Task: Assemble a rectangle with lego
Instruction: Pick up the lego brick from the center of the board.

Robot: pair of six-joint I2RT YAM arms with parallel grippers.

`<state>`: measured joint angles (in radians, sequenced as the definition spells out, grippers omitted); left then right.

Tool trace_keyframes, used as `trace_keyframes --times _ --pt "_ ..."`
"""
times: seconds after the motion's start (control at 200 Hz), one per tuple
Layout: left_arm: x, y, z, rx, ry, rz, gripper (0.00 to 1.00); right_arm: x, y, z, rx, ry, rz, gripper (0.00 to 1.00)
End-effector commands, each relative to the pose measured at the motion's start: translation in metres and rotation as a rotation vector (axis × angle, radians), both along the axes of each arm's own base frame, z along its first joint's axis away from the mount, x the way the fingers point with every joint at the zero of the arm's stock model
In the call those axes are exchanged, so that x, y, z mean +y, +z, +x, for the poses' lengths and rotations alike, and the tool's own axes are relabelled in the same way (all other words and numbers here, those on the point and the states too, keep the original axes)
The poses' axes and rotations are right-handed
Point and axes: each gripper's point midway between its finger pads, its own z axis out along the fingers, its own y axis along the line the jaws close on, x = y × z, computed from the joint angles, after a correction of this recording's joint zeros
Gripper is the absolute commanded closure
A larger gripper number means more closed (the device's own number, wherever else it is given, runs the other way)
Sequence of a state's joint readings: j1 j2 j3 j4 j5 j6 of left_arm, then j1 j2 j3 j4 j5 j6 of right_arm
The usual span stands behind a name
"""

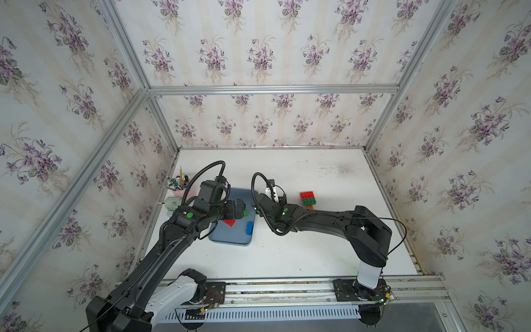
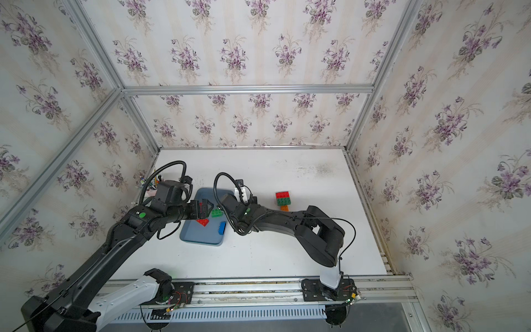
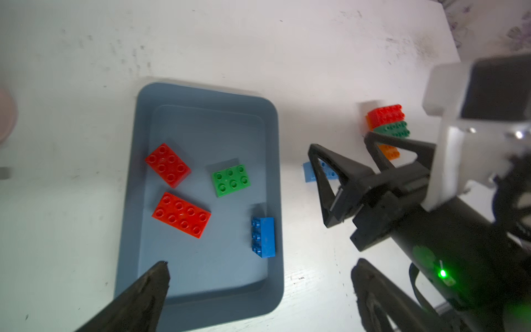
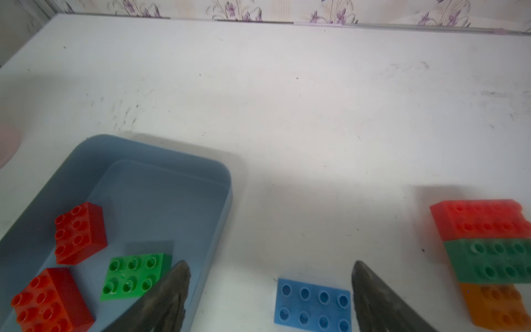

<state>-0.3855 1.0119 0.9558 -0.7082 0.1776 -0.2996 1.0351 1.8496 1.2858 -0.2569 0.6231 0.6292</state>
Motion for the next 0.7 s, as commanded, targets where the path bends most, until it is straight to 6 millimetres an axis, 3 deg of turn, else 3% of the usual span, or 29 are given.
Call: trace_keyframes --times 0.0,0.17,0.265,0.465,0.694 --pt "-0.03 0.021 -0.009 -0.076 -0.222 -0.064 0.0 -0.036 -0.022 -0.034 0.304 0.029 -0.099 0.13" --pt "-0.04 0.041 -0.017 -0.254 -0.299 -0.076 0.0 -0.039 -0.02 -0.042 0.547 0.059 0.082 0.17" --pt "-0.059 0.045 -0.025 -0.298 -0.39 -0.12 0.0 -0.037 -0.022 -0.042 0.621 0.09 0.087 0.17" --pt "-0.092 0.034 -0.032 -0.377 -0.56 0.043 0.0 -0.033 -0.047 -0.048 0.755 0.133 0.072 0.19" --pt "-0.1 0.03 -0.037 -0.453 -0.617 0.054 0.0 -0.038 -0.058 -0.037 0.743 0.108 0.036 0.11"
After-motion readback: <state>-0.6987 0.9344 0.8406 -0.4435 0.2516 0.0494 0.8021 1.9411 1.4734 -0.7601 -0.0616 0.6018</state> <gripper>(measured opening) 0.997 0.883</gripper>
